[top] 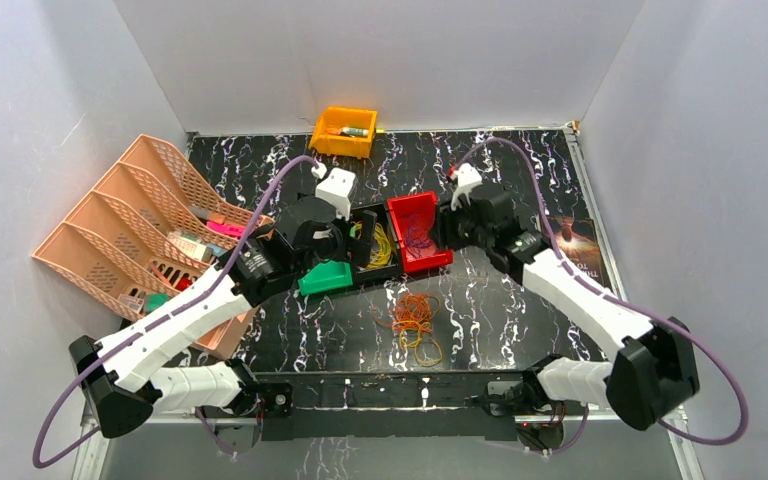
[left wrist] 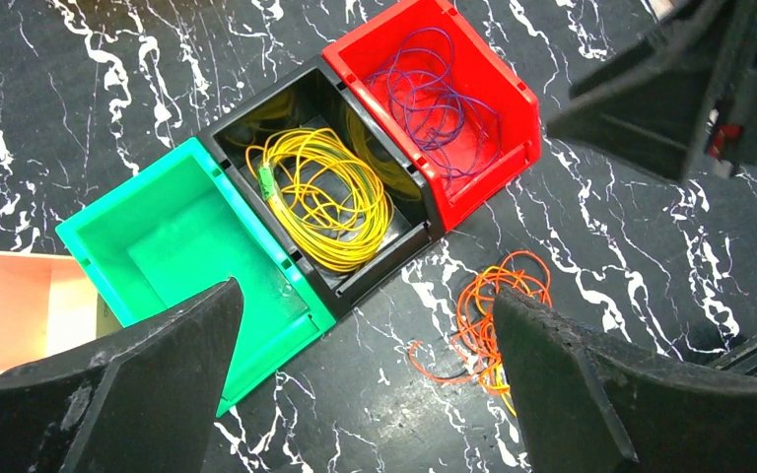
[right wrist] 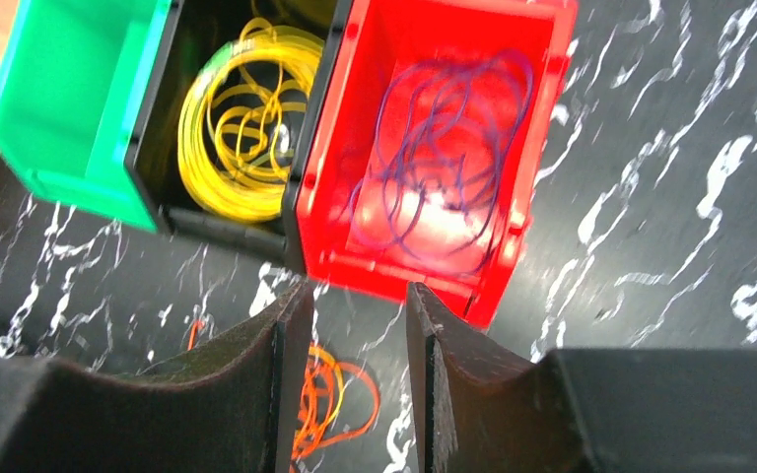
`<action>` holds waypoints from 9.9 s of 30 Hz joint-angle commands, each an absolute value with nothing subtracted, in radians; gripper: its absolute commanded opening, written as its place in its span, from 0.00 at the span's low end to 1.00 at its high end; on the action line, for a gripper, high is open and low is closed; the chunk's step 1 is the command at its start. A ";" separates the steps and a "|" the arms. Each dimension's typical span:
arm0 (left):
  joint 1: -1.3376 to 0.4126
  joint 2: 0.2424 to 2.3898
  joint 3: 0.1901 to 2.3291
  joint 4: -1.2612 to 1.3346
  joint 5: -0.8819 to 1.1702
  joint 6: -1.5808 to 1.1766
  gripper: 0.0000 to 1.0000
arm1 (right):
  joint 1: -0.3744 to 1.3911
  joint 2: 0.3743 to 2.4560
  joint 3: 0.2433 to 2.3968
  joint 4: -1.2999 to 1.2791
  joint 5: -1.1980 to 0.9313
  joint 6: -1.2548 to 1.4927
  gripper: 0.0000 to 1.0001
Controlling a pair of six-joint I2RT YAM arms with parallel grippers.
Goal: Untangle the cables
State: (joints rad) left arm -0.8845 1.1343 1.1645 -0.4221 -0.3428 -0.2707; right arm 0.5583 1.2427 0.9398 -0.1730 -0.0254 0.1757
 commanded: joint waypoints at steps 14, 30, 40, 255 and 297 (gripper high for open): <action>-0.878 1.164 1.025 -0.262 -0.189 -0.416 0.94 | 0.558 1.011 0.643 -0.245 -0.204 0.425 0.48; -1.131 1.364 0.868 -0.069 -0.202 -0.694 0.79 | 0.560 0.968 0.506 -0.232 -0.223 0.496 0.47; -1.186 1.459 0.851 0.008 -0.243 -0.861 0.56 | 0.560 0.946 0.497 -0.226 -0.166 0.520 0.45; -1.077 1.424 2.031 -0.179 -0.533 0.380 0.00 | 0.578 0.873 0.087 0.397 -0.287 0.534 0.68; -1.068 1.373 1.781 -0.020 -0.724 0.568 0.00 | 0.578 0.670 0.417 0.137 -0.301 0.503 0.36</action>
State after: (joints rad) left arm -1.0763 1.4097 1.8069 -0.0486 -0.6930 0.5716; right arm 0.5766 0.6750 0.3721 0.1085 -0.2977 0.5087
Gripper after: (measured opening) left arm 0.013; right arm 0.350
